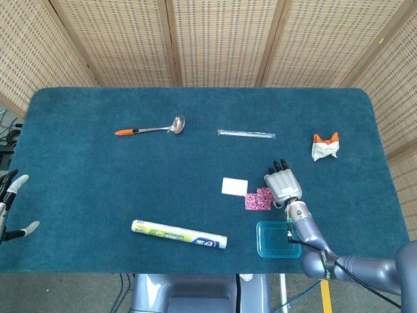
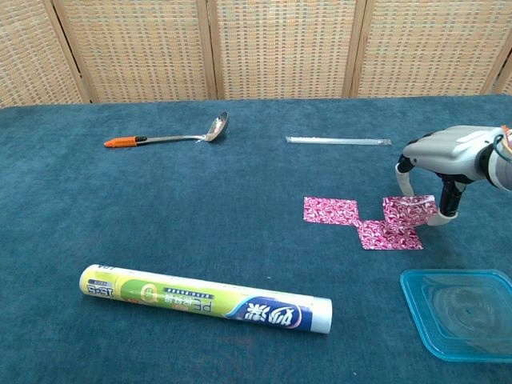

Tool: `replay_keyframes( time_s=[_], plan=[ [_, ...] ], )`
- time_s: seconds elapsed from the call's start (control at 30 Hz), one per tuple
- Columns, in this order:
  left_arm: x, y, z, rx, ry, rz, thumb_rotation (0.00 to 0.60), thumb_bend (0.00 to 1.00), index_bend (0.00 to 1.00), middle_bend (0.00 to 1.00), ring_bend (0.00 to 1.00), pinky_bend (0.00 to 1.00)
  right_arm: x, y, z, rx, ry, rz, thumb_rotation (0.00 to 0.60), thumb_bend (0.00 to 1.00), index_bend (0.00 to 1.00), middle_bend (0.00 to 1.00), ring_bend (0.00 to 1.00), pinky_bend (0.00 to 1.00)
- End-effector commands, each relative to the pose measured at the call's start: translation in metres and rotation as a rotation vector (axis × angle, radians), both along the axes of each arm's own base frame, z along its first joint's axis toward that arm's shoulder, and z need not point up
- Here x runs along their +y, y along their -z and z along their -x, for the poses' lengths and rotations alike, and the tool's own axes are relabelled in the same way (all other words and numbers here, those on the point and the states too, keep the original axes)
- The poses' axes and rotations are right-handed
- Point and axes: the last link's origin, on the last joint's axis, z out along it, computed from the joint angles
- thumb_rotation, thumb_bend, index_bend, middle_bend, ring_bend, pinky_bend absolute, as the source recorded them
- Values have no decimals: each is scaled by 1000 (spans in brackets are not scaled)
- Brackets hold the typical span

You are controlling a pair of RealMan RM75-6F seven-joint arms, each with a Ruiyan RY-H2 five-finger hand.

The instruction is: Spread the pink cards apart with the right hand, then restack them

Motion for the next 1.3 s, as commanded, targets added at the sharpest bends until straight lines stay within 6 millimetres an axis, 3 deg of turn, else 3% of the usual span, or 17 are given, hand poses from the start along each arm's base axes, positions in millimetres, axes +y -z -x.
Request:
replay_keyframes(
  time_s=[0.03, 0.97, 1.3],
  plan=[
    [-1, 0, 1, 0, -2, -1, 600, 138, 85, 0, 0, 0, 1, 3, -3, -2, -4, -6, 600, 363, 446, 221, 0, 0],
    [-2, -2, 6, -11, -8, -6, 600, 138, 84, 0, 0, 0, 7, 20, -14, 39, -10, -46, 600, 311, 446, 213, 0, 0],
    [-3, -4, 8, -14, -12, -13, 600, 139, 84, 0, 0, 0, 4, 23, -17, 44, -10, -52, 600, 236, 446, 201, 0, 0]
  ],
)
